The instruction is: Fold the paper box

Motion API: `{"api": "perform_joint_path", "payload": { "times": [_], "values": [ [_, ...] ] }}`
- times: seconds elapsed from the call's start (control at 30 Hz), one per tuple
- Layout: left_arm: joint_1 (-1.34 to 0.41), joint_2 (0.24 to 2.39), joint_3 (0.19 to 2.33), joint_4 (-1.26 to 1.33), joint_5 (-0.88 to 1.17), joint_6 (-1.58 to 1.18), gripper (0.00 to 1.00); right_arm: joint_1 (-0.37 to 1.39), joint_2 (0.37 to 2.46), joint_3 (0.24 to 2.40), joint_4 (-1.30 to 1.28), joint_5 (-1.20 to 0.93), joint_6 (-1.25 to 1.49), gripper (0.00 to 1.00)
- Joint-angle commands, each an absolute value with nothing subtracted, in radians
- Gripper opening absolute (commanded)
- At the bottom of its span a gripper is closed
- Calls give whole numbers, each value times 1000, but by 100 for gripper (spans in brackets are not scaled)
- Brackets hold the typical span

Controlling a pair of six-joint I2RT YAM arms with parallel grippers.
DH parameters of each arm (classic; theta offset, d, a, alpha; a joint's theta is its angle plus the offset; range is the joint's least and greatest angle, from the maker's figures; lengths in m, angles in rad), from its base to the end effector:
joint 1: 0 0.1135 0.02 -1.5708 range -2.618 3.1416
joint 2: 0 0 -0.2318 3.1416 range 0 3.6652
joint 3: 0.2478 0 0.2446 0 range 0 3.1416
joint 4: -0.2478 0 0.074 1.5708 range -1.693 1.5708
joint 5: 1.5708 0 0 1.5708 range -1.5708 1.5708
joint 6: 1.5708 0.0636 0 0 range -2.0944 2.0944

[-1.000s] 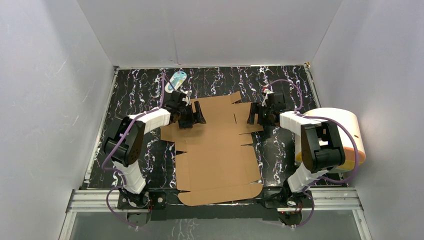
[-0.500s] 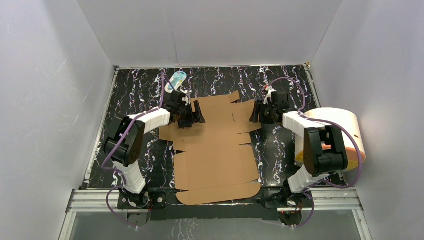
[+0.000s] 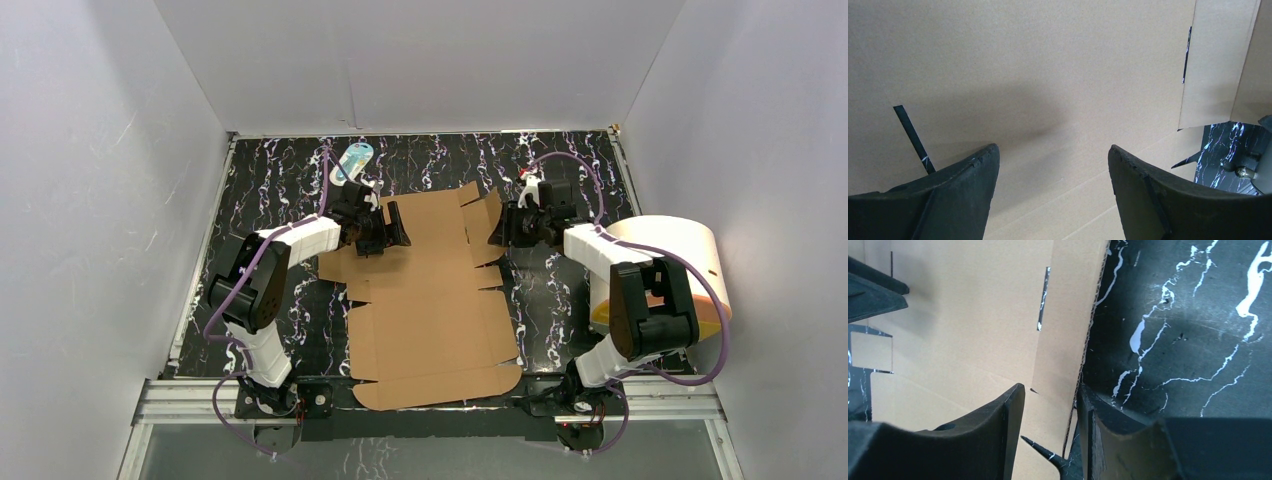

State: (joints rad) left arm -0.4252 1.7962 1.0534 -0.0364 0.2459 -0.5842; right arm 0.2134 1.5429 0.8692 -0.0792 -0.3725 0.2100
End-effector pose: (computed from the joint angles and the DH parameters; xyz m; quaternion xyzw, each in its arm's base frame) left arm 0.3430 -0.1723 0.1279 -0.0256 0.9166 -0.2841 0.2802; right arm 0.3210 0.0933 0.1531 -0.0752 0.9015 0.2482 0.3463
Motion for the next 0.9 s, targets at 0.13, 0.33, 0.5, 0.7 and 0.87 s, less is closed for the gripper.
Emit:
{"api": "perform_joint_path", "payload": {
  "times": [0.13, 0.33, 0.5, 0.7, 0.87],
  "values": [
    [-430, 1803, 1021, -43, 246, -581, 77, 278, 1531, 957, -70, -431, 209, 57],
    [-430, 1790, 1016, -41, 244, -580, 77, 327, 1509, 995, -76, -435, 228, 66],
    [-430, 1788, 1015, -37, 248, -581, 77, 343, 1511, 1000, -61, -443, 248, 67],
    [-430, 1782, 1009, -34, 247, -583, 77, 388, 1553, 1008, -20, -477, 273, 67],
    [-430, 1777, 1003, -29, 247, -584, 77, 434, 1583, 1030, -10, -465, 285, 68]
  ]
}}
